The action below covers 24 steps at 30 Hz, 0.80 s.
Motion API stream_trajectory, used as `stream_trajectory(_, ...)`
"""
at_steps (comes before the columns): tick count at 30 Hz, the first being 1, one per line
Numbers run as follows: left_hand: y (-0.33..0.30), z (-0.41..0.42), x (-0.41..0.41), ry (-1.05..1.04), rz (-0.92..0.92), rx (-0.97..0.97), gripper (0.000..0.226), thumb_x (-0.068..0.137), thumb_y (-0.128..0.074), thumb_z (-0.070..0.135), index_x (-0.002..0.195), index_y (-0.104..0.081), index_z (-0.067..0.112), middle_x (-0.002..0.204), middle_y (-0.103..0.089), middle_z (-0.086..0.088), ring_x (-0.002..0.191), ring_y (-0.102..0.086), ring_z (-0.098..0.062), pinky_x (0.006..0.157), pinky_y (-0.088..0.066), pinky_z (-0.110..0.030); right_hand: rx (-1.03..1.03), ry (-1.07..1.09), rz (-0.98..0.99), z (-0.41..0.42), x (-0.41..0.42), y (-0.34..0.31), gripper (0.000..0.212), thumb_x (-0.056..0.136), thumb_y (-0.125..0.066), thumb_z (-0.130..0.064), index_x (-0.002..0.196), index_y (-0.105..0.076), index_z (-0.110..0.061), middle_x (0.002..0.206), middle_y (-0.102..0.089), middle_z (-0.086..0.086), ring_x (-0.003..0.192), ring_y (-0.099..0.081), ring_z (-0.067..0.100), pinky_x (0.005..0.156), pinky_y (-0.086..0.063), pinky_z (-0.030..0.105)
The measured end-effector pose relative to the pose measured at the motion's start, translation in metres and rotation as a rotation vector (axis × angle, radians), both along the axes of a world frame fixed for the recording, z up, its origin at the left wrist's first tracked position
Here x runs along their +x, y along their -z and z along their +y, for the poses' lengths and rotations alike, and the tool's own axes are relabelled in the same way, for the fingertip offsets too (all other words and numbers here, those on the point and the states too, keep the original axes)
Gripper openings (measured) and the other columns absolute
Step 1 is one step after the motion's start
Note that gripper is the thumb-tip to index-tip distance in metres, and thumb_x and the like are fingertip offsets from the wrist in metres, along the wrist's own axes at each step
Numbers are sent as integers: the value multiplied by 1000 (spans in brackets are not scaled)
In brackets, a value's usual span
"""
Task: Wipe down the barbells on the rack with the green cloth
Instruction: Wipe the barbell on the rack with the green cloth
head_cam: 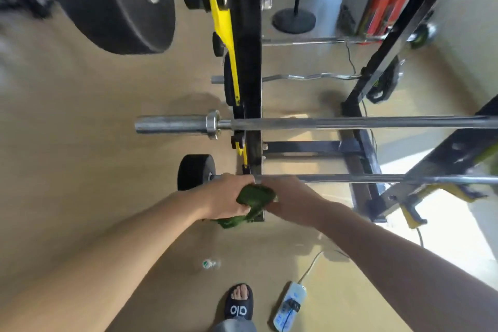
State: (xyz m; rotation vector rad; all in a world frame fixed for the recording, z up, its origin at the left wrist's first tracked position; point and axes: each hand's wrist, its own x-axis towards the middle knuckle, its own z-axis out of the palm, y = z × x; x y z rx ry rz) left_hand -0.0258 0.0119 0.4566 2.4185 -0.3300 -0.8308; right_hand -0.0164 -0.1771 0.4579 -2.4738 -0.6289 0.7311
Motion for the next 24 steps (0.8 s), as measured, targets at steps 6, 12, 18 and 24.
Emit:
stream_trajectory(6,-117,11,12,48,-134,112,12,94,-64,27,84,-62,22,78,-65,3,70,-63,-12,62,-48,-28,146,160,66,0,4,-99,14,91,-56,-14,102,-54,-22,87,-61,-2,78,-61,12,57,-51,26)
stream_trajectory(12,-197,28,26,43,-259,64,11,98,-59,31,89,-60,26,83,-65,5,74,-64,-9,66,-51,-27,273,199,112,6,22,-188,18,87,-64,-15,73,-60,-25,68,-57,-2,66,-54,11,61,-41,25)
stream_trajectory(18,-303,40,52,36,-649,-15,12,96,-62,27,99,-56,17,82,-60,9,71,-61,0,65,-54,-18,546,321,-27,11,55,-300,22,86,-66,-3,72,-62,-19,67,-55,0,66,-50,11,63,-38,27)
stream_trajectory(24,-389,25,99,-214,-1226,-60,36,99,-55,35,128,-54,13,117,-62,-3,103,-53,-5,77,-32,5,693,579,-641,18,101,-400,11,84,-67,-19,92,-64,-13,74,-56,-11,61,-51,-5,67,-46,14)
